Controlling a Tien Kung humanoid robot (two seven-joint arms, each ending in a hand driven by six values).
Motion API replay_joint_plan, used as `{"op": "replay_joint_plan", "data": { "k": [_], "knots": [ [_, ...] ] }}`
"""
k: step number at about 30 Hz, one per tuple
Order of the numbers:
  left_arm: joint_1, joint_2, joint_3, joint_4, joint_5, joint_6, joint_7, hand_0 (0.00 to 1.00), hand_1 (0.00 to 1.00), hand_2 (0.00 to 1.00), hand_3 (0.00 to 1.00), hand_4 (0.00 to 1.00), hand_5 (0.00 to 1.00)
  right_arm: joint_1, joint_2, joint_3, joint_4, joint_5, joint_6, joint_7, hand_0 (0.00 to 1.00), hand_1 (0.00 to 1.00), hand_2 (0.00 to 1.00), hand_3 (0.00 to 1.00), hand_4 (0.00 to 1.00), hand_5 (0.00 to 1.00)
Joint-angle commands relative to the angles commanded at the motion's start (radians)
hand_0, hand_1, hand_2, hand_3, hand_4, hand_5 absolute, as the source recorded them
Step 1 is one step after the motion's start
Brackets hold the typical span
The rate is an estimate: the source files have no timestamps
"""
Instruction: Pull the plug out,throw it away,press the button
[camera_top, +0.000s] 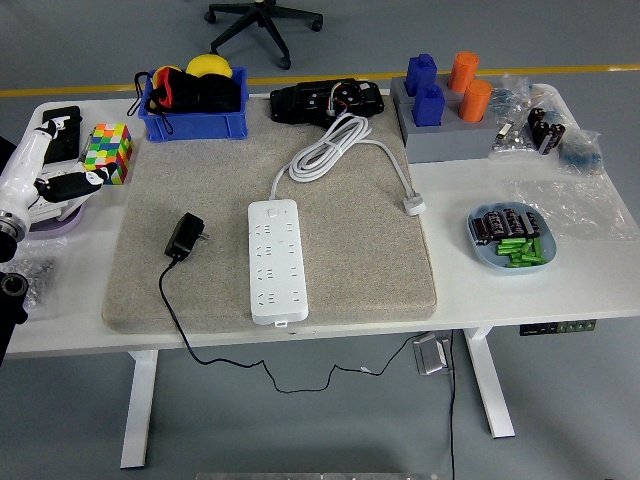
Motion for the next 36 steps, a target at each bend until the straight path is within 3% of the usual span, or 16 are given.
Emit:
{"op": "replay_joint_plan", "data": {
  "k": [36],
  "knots": [
    [0.009,-0.005,-0.025,-0.028,0.001,-0.014,0.008,0.884,0.866,0.842,0.894,0.801,0.240,-0.004,0.013,0.025,-0.001,-0.004,0.000,0.000,0.751,0.699,0.710,0.723,0.775,0.634]
  ]
}}
